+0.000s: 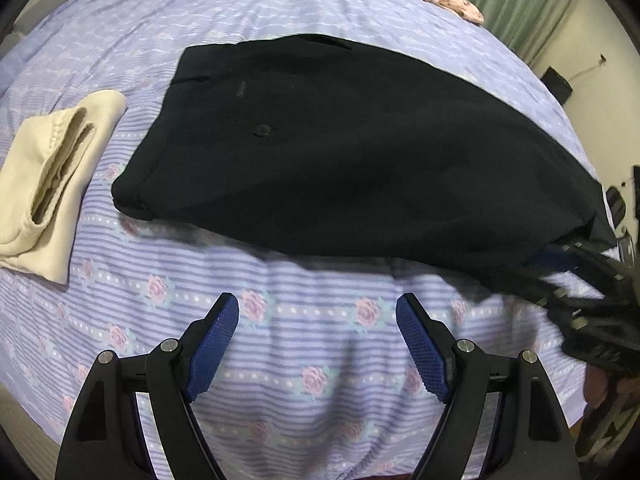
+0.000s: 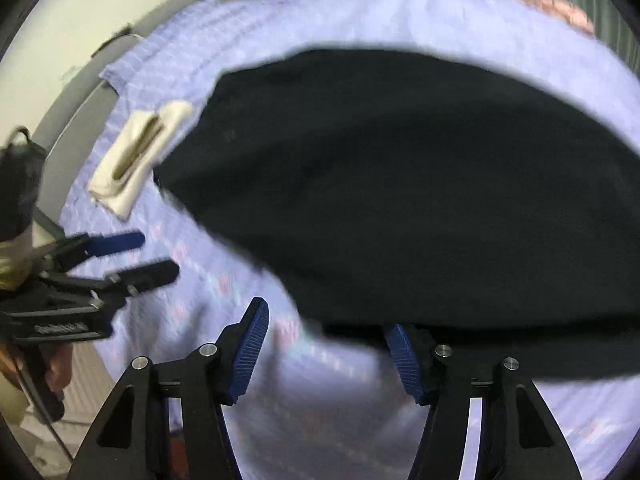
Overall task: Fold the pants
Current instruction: 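Fold the trousers over with the right tool and release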
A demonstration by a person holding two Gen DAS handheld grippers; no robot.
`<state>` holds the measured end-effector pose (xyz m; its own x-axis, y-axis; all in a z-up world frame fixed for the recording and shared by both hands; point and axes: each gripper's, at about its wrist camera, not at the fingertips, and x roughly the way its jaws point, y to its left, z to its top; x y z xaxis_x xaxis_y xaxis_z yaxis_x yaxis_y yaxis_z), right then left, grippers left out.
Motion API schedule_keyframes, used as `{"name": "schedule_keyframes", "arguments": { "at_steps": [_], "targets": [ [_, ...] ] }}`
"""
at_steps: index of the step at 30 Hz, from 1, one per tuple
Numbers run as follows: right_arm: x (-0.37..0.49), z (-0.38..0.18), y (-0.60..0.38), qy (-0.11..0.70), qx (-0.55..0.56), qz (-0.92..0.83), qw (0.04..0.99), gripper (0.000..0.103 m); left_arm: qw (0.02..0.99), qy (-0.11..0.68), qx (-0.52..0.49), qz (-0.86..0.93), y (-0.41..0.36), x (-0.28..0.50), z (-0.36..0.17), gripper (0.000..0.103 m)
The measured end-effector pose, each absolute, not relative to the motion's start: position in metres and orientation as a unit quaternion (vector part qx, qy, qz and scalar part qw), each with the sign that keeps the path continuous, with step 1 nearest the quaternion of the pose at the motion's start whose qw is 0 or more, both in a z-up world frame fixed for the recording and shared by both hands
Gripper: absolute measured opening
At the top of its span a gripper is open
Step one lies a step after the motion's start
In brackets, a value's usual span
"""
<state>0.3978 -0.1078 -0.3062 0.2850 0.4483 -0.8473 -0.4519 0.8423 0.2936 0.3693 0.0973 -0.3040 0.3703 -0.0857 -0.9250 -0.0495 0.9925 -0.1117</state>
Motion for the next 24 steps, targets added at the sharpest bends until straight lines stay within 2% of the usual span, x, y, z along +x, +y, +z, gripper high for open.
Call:
{"name": "schedule_keyframes", "arguments": {
  "at_steps": [3, 7, 10, 12, 14, 18, 20, 22, 24],
  "targets": [
    [0.407, -0.293, -0.103, 0.51, 0.014, 0.294, 0.808, 0.061, 0.825, 0.56, -0.077, 0.001, 0.106, 0.371, -0.305, 0.081],
    [0.41, -0.323, -0.087, 0.544, -0.028, 0.312, 0.779, 0.061, 0.824, 0.561, -0.081, 0.023, 0.117, 0.374, -0.31, 0.081],
    [0.408, -0.34, -0.082, 0.55, -0.063, 0.303, 0.775, 0.05, 0.82, 0.565, -0.083, 0.028, 0.122, 0.374, -0.313, 0.081],
    [0.406, -0.334, -0.081, 0.547, -0.061, 0.312, 0.774, 0.025, 0.82, 0.567, -0.079, 0.03, 0.124, 0.372, -0.314, 0.081],
    [0.399, -0.315, -0.081, 0.529, -0.06, 0.321, 0.783, 0.018, 0.818, 0.568, -0.081, 0.029, 0.125, 0.369, -0.314, 0.081],
    [0.38, -0.28, -0.085, 0.493, -0.083, 0.339, 0.797, 0.011, 0.818, 0.568, -0.093, 0.027, 0.125, 0.359, -0.31, 0.081],
    [0.374, -0.29, -0.083, 0.51, -0.094, 0.344, 0.783, 0.01, 0.818, 0.567, -0.094, 0.025, 0.122, 0.359, -0.309, 0.081],
    [0.363, -0.312, -0.08, 0.544, -0.112, 0.349, 0.754, 0.002, 0.818, 0.569, -0.082, 0.024, 0.116, 0.355, -0.307, 0.081],
    [0.348, -0.324, -0.075, 0.56, -0.124, 0.355, 0.738, 0.002, 0.82, 0.569, -0.059, 0.02, 0.106, 0.354, -0.304, 0.081]
  ]
}}
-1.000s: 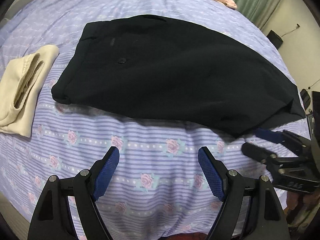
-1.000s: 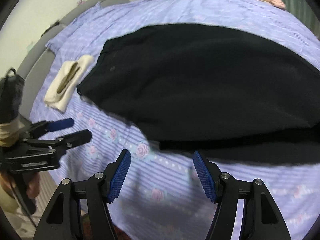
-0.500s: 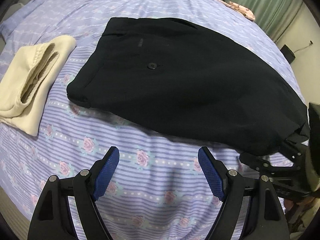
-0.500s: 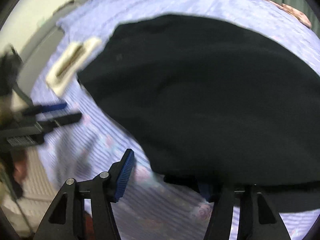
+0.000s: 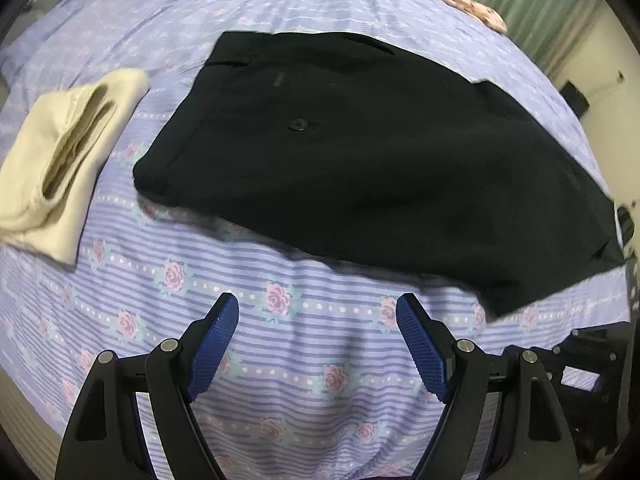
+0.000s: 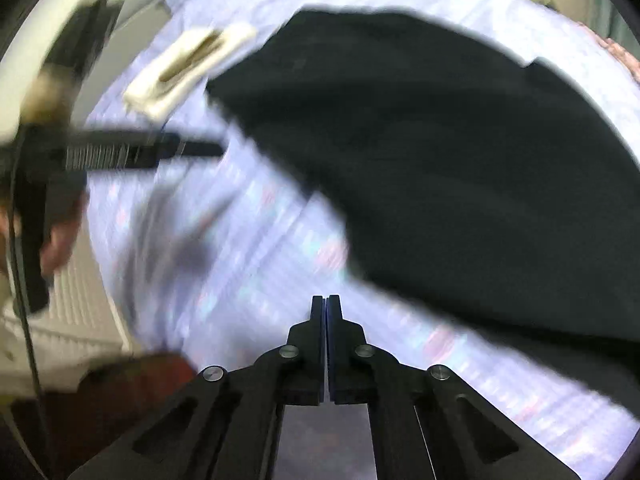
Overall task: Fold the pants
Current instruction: 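Fold the trousers over with the right tool and release, then withdraw both open tools from the folded trousers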
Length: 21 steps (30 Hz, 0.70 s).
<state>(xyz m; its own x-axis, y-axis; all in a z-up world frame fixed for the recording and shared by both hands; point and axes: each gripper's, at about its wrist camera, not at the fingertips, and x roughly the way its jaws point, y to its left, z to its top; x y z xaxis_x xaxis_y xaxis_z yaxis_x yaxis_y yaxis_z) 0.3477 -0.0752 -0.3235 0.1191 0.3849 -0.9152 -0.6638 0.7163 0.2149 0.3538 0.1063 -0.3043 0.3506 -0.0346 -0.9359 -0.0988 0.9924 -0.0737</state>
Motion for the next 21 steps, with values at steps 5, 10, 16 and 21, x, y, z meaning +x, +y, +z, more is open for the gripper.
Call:
{"name": "schedule_keyframes", "arguments": {
  "at_steps": [5, 10, 16, 21],
  "targets": [
    [0.334, -0.298, -0.102, 0.566, -0.081, 0.291, 0.767, 0.016, 0.832, 0.555, 0.008, -0.007, 0.072, 0.347, -0.279, 0.081],
    [0.336, -0.247, -0.159, 0.541, -0.011, 0.201, 0.817, 0.042, 0.85, 0.524, 0.028, -0.036, 0.026, 0.337, -0.228, 0.081],
    [0.316, -0.188, -0.257, 0.473, 0.045, 0.12, 0.872, 0.051, 0.877, 0.477, 0.019, -0.051, -0.042, 0.312, -0.166, 0.081],
    [0.292, -0.14, -0.342, 0.414, 0.079, 0.069, 0.904, 0.052, 0.898, 0.434, 0.041, -0.062, -0.104, 0.284, -0.118, 0.086]
  ]
}}
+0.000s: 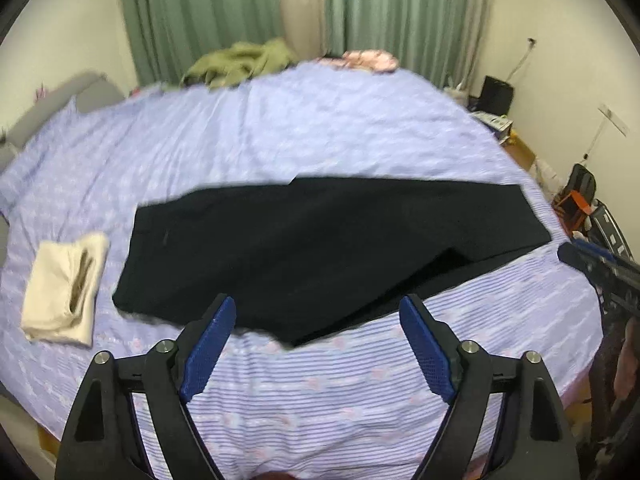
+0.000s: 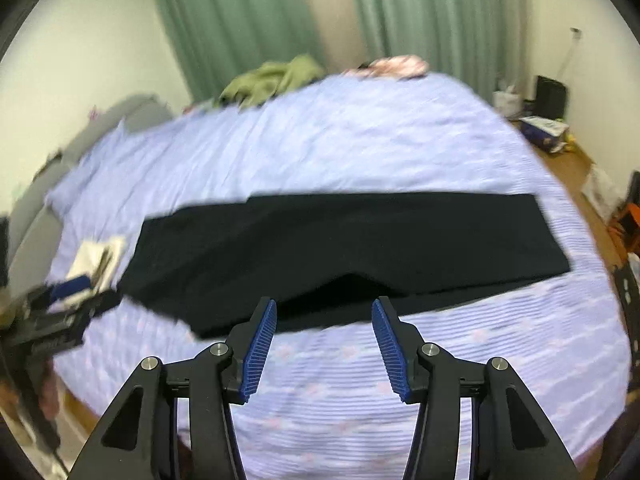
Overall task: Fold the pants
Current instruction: 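Withdraw both open tools from the folded trousers, then lower the right tool onto the end of the black trouser strip and close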
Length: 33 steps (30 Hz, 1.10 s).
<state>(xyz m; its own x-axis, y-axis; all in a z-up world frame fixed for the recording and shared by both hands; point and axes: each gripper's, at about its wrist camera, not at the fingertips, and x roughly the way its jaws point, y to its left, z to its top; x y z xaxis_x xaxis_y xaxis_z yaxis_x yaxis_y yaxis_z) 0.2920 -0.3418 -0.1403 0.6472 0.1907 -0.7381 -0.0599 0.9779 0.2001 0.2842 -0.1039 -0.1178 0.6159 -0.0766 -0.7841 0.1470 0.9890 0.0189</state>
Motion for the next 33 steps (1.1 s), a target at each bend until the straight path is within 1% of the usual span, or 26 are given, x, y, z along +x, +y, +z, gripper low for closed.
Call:
{"name": "schedule_keyframes", "arguments": {
  "at_steps": [3, 7, 13, 17, 19, 24, 33],
  "targets": [
    [0.284, -0.117, -0.387, 0.401, 0.093, 0.05, 0.91, 0.053, 0.905, 0.412, 0.073, -0.082, -0.143, 0.277, -0.094, 0.088],
    [0.277, -0.107, -0.433, 0.392, 0.094, 0.018, 0.915, 0.053, 0.913, 0.385, 0.095, -0.1, -0.174, 0.283, -0.085, 0.088],
    [0.272, -0.113, -0.47, 0.379, 0.103, -0.033, 0.919, 0.053, 0.913, 0.366, 0.12, -0.134, -0.218, 0.288, -0.096, 0.088],
    [0.274, -0.12, -0.503, 0.372, 0.142, -0.069, 0.915, 0.053, 0.91, 0.361, 0.153, -0.133, -0.241, 0.3, -0.117, 0.088],
    [0.28, -0.128, -0.518, 0.373, 0.158, -0.086, 0.91, 0.053, 0.909, 0.363, 0.158, -0.133, -0.251, 0.308, -0.128, 0.088],
    [0.307, -0.154, -0.555, 0.381, 0.159, -0.115, 0.904, 0.053, 0.906, 0.364, 0.185, -0.113, -0.281, 0.339, -0.16, 0.088],
    [0.381, -0.235, -0.612, 0.41, 0.182, -0.147, 0.882, 0.053, 0.893, 0.379, 0.198, -0.143, -0.344, 0.399, -0.211, 0.088]
  ]
}}
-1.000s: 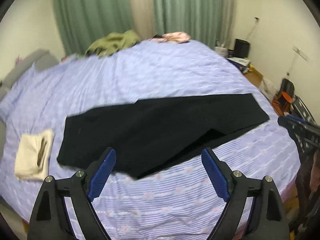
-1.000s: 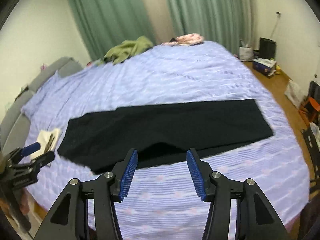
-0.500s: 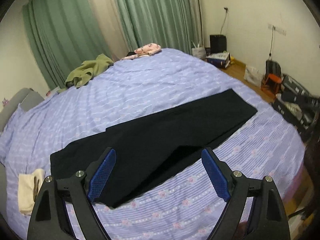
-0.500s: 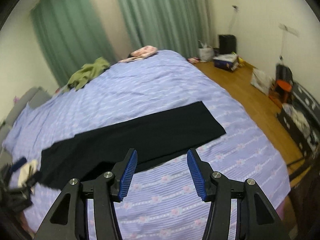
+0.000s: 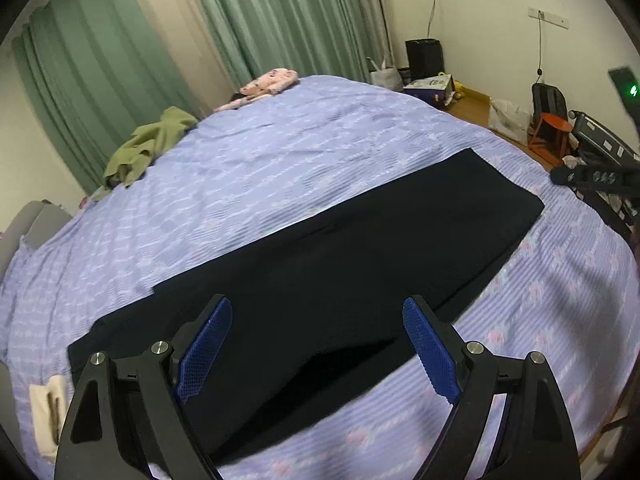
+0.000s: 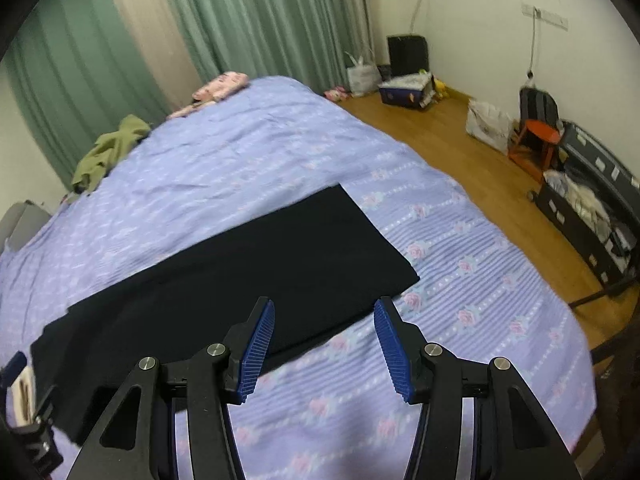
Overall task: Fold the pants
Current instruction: 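Lower the right tool onto the end of the black trouser strip and close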
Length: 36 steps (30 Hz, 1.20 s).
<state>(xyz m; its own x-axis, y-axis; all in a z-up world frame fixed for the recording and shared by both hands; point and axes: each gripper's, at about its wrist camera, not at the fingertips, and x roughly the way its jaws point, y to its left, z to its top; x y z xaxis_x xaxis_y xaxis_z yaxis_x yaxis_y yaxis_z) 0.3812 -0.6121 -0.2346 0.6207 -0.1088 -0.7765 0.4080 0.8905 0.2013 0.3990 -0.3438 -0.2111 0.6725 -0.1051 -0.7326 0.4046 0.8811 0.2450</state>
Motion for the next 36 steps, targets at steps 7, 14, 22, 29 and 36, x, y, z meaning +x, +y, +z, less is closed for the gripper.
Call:
{"name": "schedule_keyframes", "arguments": {
  "at_steps": [7, 14, 22, 29, 36],
  "targets": [
    [0.411, -0.295, -0.656, 0.425, 0.223, -0.17, 0.861, 0.053, 0.883, 0.401, 0.167, -0.18, -0.39, 0.429, -0.243, 0.088],
    [0.424, -0.332, -0.681, 0.443, 0.265, -0.173, 0.839, 0.053, 0.876, 0.405, 0.175, -0.193, -0.411, 0.432, -0.255, 0.088],
    [0.423, -0.32, -0.667, 0.428, 0.259, -0.158, 0.851, 0.046, 0.875, 0.419, 0.162, -0.182, -0.406, 0.436, -0.259, 0.088],
    [0.422, -0.328, -0.675, 0.427, 0.279, -0.18, 0.841, 0.046, 0.876, 0.416, 0.165, -0.181, -0.405, 0.433, -0.257, 0.088],
    [0.426, -0.341, -0.68, 0.444, 0.291, -0.176, 0.829, 0.046, 0.873, 0.421, 0.166, -0.182, -0.405, 0.432, -0.259, 0.088]
  ]
}}
